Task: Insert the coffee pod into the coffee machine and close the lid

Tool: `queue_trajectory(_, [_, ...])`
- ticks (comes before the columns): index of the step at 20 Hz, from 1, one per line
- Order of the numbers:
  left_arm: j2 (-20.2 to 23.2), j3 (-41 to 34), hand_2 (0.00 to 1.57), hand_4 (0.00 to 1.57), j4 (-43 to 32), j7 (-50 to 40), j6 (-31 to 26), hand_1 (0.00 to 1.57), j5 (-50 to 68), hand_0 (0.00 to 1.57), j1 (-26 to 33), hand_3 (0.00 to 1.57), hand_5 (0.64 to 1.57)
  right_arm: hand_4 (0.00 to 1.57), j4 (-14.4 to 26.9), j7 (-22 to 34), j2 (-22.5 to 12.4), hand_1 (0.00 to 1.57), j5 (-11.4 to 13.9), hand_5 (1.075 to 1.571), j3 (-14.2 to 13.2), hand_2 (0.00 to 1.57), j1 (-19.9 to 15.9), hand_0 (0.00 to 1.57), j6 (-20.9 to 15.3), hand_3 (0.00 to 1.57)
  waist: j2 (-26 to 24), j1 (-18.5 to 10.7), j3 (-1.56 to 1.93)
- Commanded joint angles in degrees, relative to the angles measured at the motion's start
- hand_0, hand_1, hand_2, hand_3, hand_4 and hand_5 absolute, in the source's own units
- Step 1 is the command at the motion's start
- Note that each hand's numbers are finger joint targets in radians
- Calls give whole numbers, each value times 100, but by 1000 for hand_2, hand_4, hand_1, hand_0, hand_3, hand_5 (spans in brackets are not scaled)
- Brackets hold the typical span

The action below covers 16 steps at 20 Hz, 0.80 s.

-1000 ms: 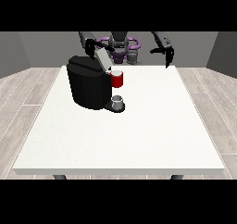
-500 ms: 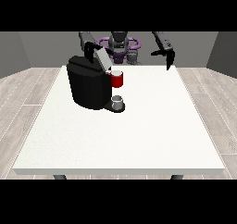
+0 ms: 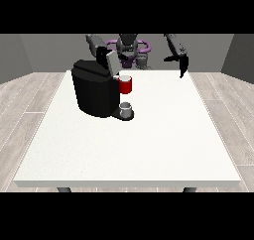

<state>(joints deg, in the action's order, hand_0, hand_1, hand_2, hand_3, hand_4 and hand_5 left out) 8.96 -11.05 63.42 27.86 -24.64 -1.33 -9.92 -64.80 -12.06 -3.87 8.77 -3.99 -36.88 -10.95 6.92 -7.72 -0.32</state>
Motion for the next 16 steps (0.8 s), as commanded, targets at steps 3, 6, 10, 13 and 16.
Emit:
queue_trajectory(3, [36,-6,0,365,-55,-447,-173,0,216,0,-130,0,1571,360,422,253,-37,0,172,1571,131,0,-458,0,85,0,-125,-162,33])
queue_trajectory(6, [154,-26,0,385,-348,245,-228,0,81,0,-158,0,1571,421,523,285,203,0,433,1571,341,0,-711,0,-174,0,145,-267,30])
queue_trajectory(10, [100,42,0,366,-457,135,-158,0,35,0,-218,0,1571,374,802,777,376,0,687,1571,499,0,-1086,0,-500,0,23,-351,30])
queue_trajectory(13, [196,24,0,347,-420,238,-118,0,-1,0,-265,0,1571,353,972,411,231,0,736,1571,361,0,-1348,0,-468,0,195,-419,31])
queue_trajectory(16, [-161,195,0,363,-299,-162,11,0,58,0,-340,0,1571,444,1147,576,380,0,936,1571,538,0,-1474,0,-559,0,-30,-443,32])
